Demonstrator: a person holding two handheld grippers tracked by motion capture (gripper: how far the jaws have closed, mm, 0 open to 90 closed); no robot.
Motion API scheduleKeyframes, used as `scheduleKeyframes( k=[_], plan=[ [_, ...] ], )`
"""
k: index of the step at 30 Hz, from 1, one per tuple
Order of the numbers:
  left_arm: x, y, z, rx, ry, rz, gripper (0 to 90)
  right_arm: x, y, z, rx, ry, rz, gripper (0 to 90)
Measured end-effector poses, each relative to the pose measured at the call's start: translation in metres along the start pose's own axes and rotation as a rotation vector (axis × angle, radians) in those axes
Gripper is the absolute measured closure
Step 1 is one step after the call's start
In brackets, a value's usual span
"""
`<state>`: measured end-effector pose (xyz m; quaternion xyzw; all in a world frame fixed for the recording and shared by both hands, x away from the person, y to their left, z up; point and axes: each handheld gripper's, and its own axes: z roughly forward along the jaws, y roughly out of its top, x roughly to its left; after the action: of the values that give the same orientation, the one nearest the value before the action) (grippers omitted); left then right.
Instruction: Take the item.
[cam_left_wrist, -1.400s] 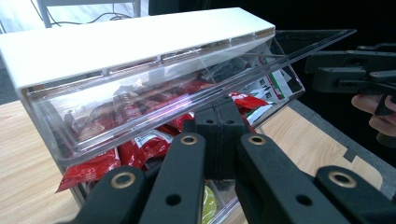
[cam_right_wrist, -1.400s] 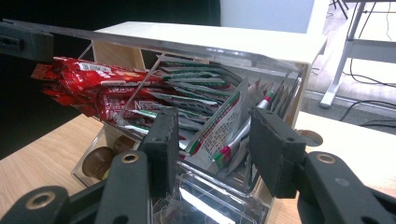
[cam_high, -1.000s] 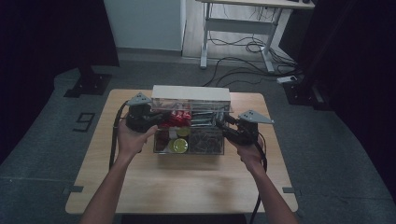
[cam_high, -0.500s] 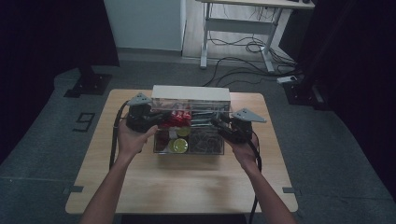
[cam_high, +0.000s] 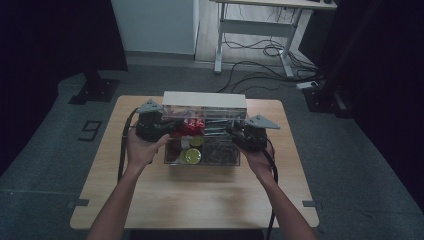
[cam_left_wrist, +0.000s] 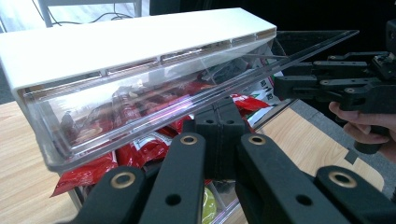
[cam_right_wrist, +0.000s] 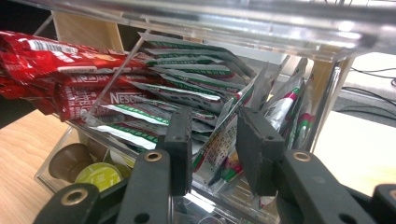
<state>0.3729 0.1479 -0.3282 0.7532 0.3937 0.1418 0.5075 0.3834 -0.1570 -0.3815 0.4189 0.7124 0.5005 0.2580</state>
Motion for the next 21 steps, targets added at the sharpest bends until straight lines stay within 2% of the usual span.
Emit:
scheduleKeyframes(
  k=[6, 11, 13, 18, 21],
  plan=[
    [0.0, 0.001, 0.0, 0.006, -0.001, 0.003, 90.0, 0.0, -0.001, 0.004, 0.017, -0.005, -0.002, 70.1],
    [0.0, 0.001, 0.001, 0.008, -0.008, 0.0, 90.0, -0.002, -0.001, 0.002, 0.023, 0.001, -0.004, 83.4],
    [0.0, 0.002, 0.001, 0.007, -0.008, 0.0, 90.0, -0.004, -0.002, 0.001, 0.02, 0.003, 0.001, 85.9],
    [-0.001, 0.002, 0.002, 0.011, -0.006, 0.004, 90.0, -0.008, -0.002, -0.004, -0.005, 0.02, 0.026, 88.1],
    [-0.001, 0.003, 0.002, 0.014, -0.007, 0.005, 90.0, -0.008, -0.003, -0.014, -0.04, 0.03, 0.038, 88.7]
  ],
)
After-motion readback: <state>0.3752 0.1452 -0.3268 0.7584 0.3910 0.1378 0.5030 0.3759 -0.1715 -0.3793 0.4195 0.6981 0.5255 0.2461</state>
